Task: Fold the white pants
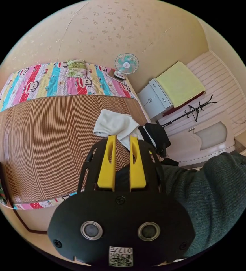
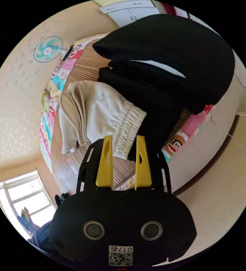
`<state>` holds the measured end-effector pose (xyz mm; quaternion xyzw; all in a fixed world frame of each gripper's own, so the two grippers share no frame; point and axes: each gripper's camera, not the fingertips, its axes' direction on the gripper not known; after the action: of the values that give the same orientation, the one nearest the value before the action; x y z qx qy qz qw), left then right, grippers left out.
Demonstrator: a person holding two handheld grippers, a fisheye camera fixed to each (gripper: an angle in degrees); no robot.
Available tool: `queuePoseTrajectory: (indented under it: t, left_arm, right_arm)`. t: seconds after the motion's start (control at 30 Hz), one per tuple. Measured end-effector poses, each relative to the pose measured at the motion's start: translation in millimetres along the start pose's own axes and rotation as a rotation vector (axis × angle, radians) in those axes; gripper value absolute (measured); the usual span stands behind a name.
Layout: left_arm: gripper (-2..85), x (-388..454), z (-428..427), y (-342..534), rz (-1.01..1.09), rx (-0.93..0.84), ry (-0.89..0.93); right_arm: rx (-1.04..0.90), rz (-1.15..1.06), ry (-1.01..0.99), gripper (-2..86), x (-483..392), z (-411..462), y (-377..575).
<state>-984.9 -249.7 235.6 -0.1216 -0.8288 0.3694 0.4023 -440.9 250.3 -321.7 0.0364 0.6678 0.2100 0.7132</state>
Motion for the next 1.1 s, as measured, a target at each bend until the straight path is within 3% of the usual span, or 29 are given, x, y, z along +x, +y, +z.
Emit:
queuePoseTrajectory:
  t: [0.23, 0.27, 0.3, 0.37, 0.47, 0.6, 0.7, 0.8, 0.83, 0.93, 1.1]
  left_arm:
    - [10.6, 21.9, 59.8, -7.8, 0.034, -0.09, 0.068]
    - [11.0, 33.3, 68.9, -10.8, 0.067, -0.104, 0.075]
    - [11.0, 40.0, 72.9, -12.0, 0.089, -0.11, 0.078]
    - [11.2, 68.8, 85.7, -13.8, 0.19, -0.124, 0.088]
    - [12.3, 103.4, 98.1, -15.5, 0.306, -0.138, 0.066]
    - [15.2, 139.4, 105.4, -17.8, 0.44, -0.112, -0.072]
    - [18.4, 166.1, 92.4, -23.8, 0.491, -0.016, -0.192]
    - [17.3, 200.5, 52.8, -28.2, 0.57, 0.152, -0.126]
    - [15.1, 215.8, 35.8, -27.4, 0.611, 0.21, -0.092]
    - [6.9, 244.7, -9.2, -14.0, 0.606, 0.385, -0.23]
    - [4.5, 252.7, -99.3, -7.4, 0.572, 0.538, -0.079]
  right_arm:
    - [-0.07, 0.042, -0.315, 4.8, 72.1, 48.4, 0.5]
    - [-0.053, 0.02, -0.448, 3.9, 73.5, 43.3, -0.4]
    - [0.004, -0.056, -0.638, 3.4, 66.2, 27.1, 0.8]
    - [0.066, -0.199, -0.742, 2.9, 38.7, -6.9, 3.5]
    - [0.043, -0.583, -0.623, 2.2, -45.4, -52.6, 11.8]
    - [0.012, -0.954, -0.758, 1.6, -133.4, -104.7, 46.1]
    - [-0.031, -1.205, -0.843, 1.3, -180.5, -143.7, 92.5]
    - [-0.057, -1.421, -0.86, 1.2, -215.7, -166.1, 161.2]
    - [-0.069, -1.45, -0.882, 1.2, -219.7, -168.5, 173.1]
    - [-0.018, -1.472, -0.934, 1.2, -221.8, -183.5, 210.2]
    - [0.122, -1.599, -1.114, 1.0, -157.0, -214.9, 244.0]
